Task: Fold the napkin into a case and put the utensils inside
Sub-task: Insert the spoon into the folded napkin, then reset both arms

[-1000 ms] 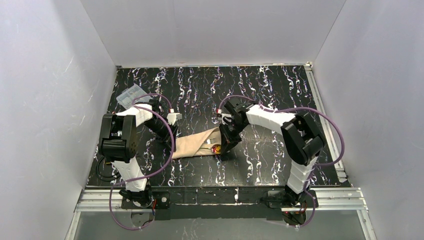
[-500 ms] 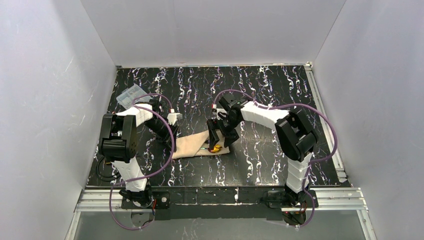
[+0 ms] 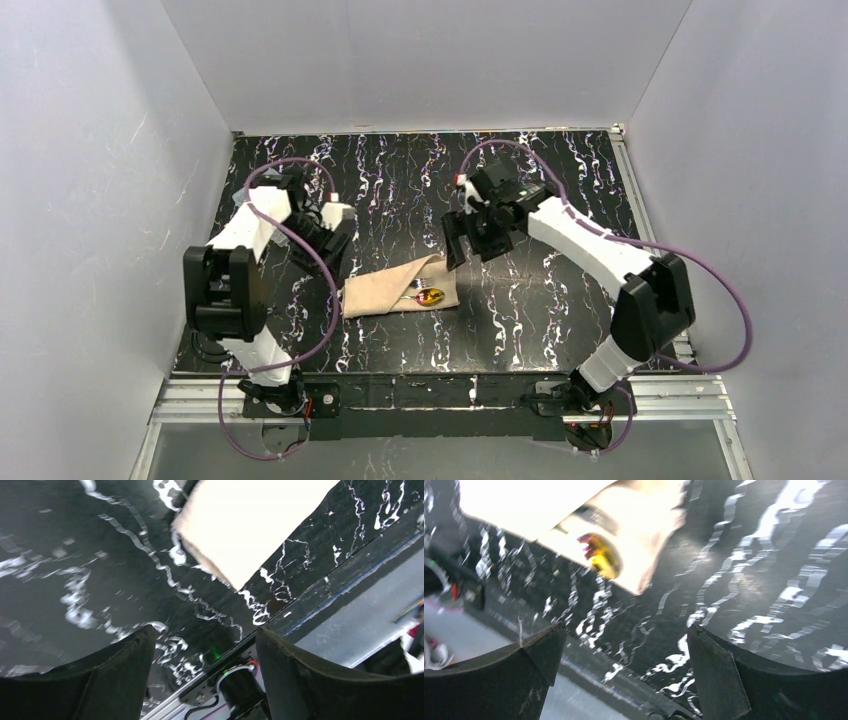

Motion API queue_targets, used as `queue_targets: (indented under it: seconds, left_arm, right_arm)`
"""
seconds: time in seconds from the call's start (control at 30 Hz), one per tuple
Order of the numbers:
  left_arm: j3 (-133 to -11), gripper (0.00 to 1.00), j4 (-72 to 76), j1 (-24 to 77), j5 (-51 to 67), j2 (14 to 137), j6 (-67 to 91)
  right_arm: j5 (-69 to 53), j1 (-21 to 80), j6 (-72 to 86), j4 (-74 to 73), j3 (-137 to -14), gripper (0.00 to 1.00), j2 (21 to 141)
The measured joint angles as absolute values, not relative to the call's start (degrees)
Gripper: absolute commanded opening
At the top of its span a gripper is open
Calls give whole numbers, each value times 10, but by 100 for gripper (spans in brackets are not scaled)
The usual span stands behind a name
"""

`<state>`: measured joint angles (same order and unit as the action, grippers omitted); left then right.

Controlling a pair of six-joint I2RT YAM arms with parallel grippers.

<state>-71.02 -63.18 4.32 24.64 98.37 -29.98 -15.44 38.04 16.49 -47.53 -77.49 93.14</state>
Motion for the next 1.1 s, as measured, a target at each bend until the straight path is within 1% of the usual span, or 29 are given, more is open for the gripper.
queue_targets:
  seconds: [0.1,0.17,0.23,0.27,0.3,0.33,0.37,0.47,0.57,0.67,0.73,0.83,1.1]
  left_arm:
    - [-753,75,-653,31,222,939,-309]
    - [-768,81,-638,19,223,905,-305]
    - [-754,83,-587,9,231,869,-282]
    - [-736,83,-547,6,232,851,-263]
    - [-714,89,-508,4,232,838,-246]
    - [-684,97,-463,2,233,826,-229]
    - [-655,98,-420,1,237,820,-213]
    - [-564,98,-290,1,256,822,-172]
    - [-467,98,-153,-4,273,815,-139]
    - [-364,98,-3,-13,276,796,-110]
    - [-316,98,76,-16,274,787,-99]
    - [-274,98,173,-17,262,784,-93]
    - [-220,98,362,-18,216,786,-72]
  right_arm:
    - [-65,355,166,-448,-765,99,889]
    - [28,344,168,-390,-724,99,851]
    - [124,328,160,-281,-635,99,794]
    - [170,322,151,-220,-583,99,767]
    - [217,315,141,-155,-527,99,743]
    - [263,310,130,-89,-472,99,727]
    - [304,306,117,-30,-422,99,720]
    - [377,281,98,93,-317,99,728]
    - [406,223,95,182,-256,99,730]
    - [408,154,96,280,-214,99,725]
    - [404,118,96,325,-200,99,728]
    - [384,88,86,380,-197,99,752]
    - [308,72,46,486,-183,99,832]
